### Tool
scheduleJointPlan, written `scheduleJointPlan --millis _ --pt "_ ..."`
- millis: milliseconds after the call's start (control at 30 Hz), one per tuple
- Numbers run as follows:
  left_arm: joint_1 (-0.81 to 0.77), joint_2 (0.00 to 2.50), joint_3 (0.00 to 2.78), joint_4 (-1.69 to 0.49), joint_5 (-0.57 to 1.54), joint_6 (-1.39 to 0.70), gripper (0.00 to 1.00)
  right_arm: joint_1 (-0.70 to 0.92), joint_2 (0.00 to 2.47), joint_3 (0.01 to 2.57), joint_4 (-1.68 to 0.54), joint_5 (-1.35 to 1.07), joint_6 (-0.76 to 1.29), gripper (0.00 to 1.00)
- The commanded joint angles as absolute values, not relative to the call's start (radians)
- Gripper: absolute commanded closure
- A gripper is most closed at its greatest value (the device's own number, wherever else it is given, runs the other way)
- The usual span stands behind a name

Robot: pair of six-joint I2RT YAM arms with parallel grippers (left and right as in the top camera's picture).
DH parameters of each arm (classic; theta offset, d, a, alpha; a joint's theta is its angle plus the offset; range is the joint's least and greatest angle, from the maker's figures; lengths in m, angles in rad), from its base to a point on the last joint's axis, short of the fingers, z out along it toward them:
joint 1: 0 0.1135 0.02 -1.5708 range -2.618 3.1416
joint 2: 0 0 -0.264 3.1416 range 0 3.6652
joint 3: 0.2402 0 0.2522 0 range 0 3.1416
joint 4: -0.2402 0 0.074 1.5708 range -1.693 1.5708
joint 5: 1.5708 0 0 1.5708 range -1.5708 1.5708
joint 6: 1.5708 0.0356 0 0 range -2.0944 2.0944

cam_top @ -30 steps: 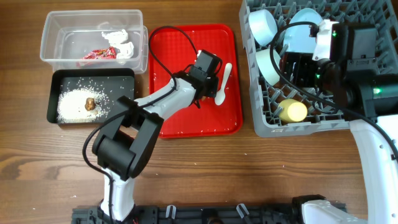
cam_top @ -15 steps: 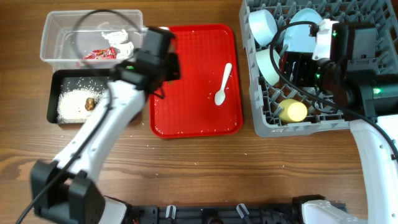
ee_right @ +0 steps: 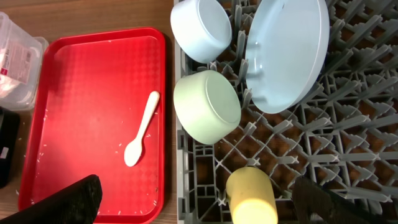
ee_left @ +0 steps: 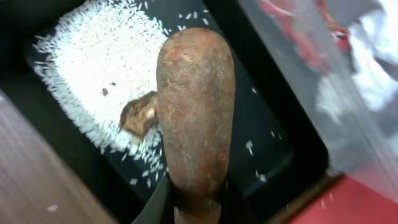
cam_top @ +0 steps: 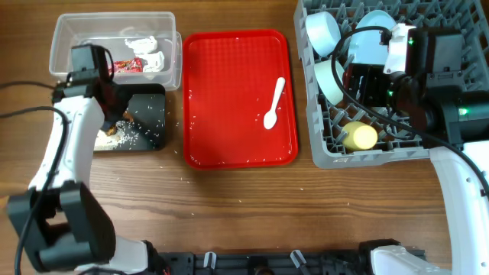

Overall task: Sort waste into correct bins and load items into the dishwasher rack
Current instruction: 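Carry the carrot left and drop it onto the black tray, then move right gripper to the white spoon and grasp it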

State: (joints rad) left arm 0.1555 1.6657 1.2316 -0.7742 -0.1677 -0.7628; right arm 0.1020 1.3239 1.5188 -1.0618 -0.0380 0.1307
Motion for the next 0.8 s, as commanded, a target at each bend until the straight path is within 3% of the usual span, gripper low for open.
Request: scheduleJointPlan --millis 0,167,267,400,633,767 --pt "0.162 1.730 1.145 -0.661 -0.181 -0.828 0.96 0.105 1.332 1.511 -1.065 -0.055 0.133 0.00" --pt "0.162 1.825 1.129 -0.551 -0.186 -0.815 0.78 0.105 1.332 1.511 -1.048 -0.062 0.131 0.00" --pt "0.162 1.868 1.129 -0.549 -0.185 -0.816 0.72 0.105 1.332 1.511 -1.039 -0.062 0.131 0.00" --pt "0.162 1.864 1.131 -0.569 -0.185 -0.783 0.51 0.105 1.332 1.511 -1.006 -0.106 0.130 0.00" --pt "0.144 1.678 1.191 -0.749 -0.184 -0.694 0.48 0.105 1.332 1.511 -0.907 -0.205 0.144 0.00" --pt "0.100 1.531 1.191 -0.783 -0.184 -0.687 0.44 0.107 1.357 1.511 -0.847 -0.292 0.253 0.01"
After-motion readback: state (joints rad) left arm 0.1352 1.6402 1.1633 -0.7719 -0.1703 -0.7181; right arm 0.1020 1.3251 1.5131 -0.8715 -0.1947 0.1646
